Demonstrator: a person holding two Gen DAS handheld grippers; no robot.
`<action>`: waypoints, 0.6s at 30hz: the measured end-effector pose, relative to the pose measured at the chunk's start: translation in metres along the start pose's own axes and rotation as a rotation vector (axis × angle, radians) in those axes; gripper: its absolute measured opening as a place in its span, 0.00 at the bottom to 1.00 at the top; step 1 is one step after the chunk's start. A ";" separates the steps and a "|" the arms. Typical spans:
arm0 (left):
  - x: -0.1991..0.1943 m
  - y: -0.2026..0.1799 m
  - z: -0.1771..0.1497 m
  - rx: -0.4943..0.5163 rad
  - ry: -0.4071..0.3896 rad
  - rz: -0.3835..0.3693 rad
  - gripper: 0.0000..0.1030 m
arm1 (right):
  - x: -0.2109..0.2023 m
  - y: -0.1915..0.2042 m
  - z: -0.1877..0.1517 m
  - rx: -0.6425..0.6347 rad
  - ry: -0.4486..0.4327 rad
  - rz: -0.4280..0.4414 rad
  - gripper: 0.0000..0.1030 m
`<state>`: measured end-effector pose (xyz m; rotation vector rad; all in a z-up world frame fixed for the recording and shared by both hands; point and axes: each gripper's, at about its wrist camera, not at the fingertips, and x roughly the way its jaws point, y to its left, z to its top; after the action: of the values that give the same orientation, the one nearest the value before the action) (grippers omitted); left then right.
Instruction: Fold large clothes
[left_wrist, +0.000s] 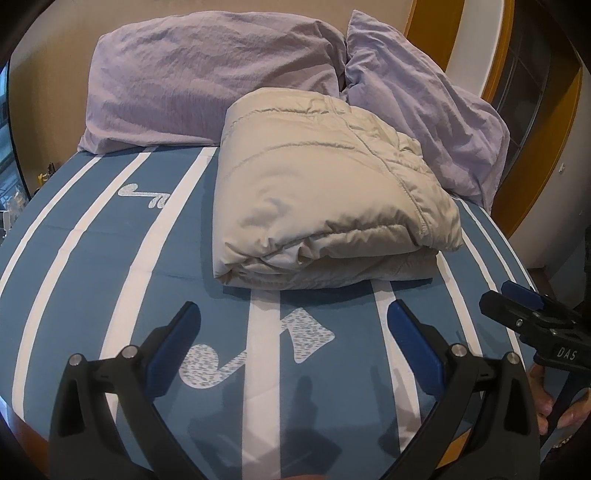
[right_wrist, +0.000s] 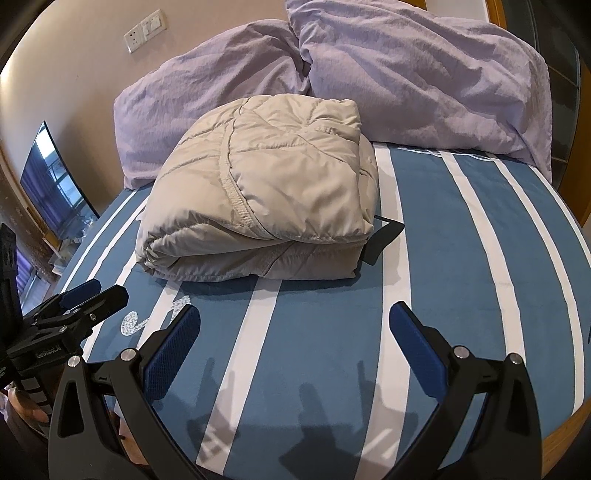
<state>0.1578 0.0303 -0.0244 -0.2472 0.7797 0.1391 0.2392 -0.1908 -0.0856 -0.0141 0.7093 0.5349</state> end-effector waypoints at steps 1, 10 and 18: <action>0.000 -0.001 0.000 0.003 -0.001 -0.001 0.98 | 0.000 0.000 0.000 0.000 0.000 0.000 0.99; -0.001 -0.004 0.000 0.009 -0.002 -0.003 0.98 | -0.001 0.001 -0.001 0.002 0.000 0.004 0.99; 0.000 -0.005 0.000 0.009 -0.003 -0.004 0.98 | -0.002 0.002 0.000 0.007 -0.001 0.010 0.99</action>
<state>0.1593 0.0256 -0.0233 -0.2402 0.7767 0.1317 0.2372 -0.1902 -0.0845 -0.0037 0.7103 0.5417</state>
